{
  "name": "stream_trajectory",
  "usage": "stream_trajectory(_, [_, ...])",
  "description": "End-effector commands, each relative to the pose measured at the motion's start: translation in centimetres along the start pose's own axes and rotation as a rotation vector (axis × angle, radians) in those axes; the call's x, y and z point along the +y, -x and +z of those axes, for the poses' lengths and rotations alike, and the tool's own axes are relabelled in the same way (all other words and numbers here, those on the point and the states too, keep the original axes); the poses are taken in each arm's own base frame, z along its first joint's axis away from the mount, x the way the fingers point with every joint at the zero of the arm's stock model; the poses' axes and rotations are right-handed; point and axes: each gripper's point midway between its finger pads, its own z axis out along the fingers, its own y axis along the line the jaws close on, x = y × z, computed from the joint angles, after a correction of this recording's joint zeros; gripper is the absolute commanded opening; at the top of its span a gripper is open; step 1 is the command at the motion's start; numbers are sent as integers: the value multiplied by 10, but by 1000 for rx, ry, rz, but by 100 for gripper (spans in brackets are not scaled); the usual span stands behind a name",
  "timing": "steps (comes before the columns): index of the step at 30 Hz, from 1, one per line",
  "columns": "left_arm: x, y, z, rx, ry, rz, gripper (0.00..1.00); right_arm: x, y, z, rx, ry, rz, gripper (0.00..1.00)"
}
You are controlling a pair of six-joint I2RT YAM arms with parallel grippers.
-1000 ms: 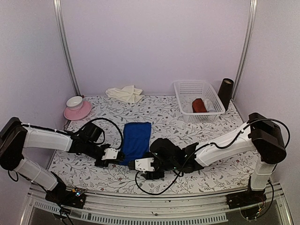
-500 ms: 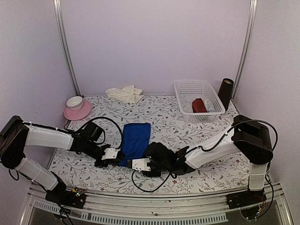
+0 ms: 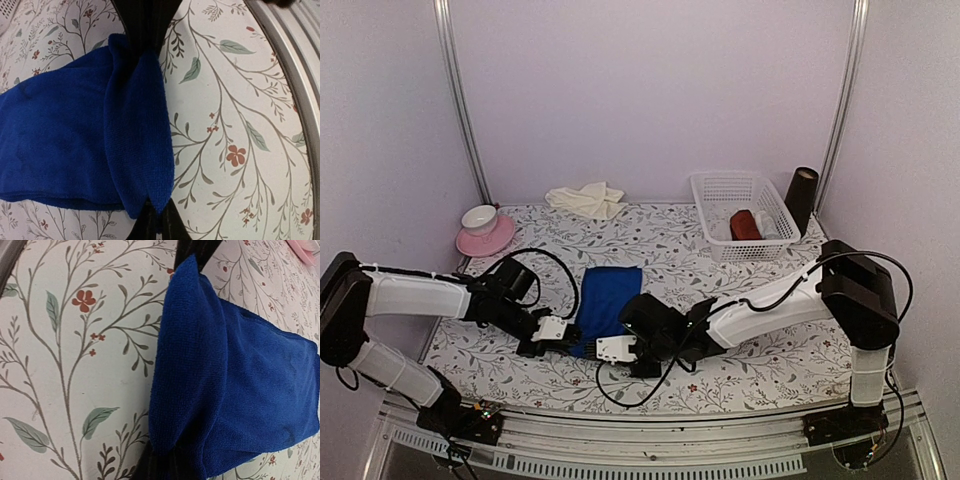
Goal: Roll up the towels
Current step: Roll the towel at the center of the board.
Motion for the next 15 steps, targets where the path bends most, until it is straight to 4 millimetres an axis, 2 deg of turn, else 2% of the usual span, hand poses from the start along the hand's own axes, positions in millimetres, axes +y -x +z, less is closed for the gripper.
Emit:
stream_trajectory(1, [-8,0,-7,1,-18,20,7,25,7,-9,-11,218,93,6])
stream_trajectory(5, [-16,-7,-5,25,-42,9,10,35,7,-11,-1,314,141,6])
stream_trajectory(11, [-21,-8,-7,25,-51,13,12,31,9,-17,-17,421,242,7])
stream_trajectory(13, [-19,-6,-9,20,-35,18,17,30,10,-19,-17,458,271,7])
stream_trajectory(15, [-13,-4,-12,10,-3,19,28,29,9,-18,-8,484,293,7])
